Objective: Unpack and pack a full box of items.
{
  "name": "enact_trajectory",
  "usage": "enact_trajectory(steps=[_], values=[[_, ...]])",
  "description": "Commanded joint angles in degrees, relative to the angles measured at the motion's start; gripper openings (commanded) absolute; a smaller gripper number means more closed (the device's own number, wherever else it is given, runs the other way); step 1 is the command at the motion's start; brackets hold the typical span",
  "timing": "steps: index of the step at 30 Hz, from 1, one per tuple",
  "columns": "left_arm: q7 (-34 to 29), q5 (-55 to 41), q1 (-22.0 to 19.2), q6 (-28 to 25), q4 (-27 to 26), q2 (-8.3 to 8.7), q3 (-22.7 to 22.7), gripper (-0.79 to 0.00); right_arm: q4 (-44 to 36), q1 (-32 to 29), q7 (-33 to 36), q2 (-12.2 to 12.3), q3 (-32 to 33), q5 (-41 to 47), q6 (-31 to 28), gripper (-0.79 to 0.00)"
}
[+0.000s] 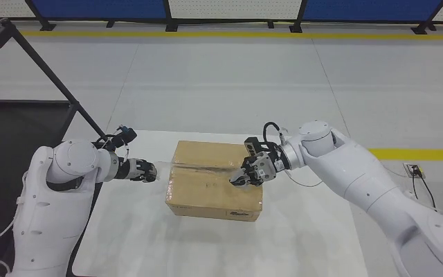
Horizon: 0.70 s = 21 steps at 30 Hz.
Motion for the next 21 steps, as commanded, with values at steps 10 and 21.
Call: enact_trajectory(steps=[10, 21], values=[[1.4, 0.3, -1.3, 1.4, 2.9, 0.85, 1.8, 0.000, -0.9, -0.7, -6.4, 0.5, 0.0, 4.4, 6.4, -0.785], [3.2, -0.7, -0.4, 3.2, 0.8, 2.23, -0.6, 0.000, -2.3, -0.9, -6.8, 1.8, 0.0, 6.8, 6.8, -0.785]])
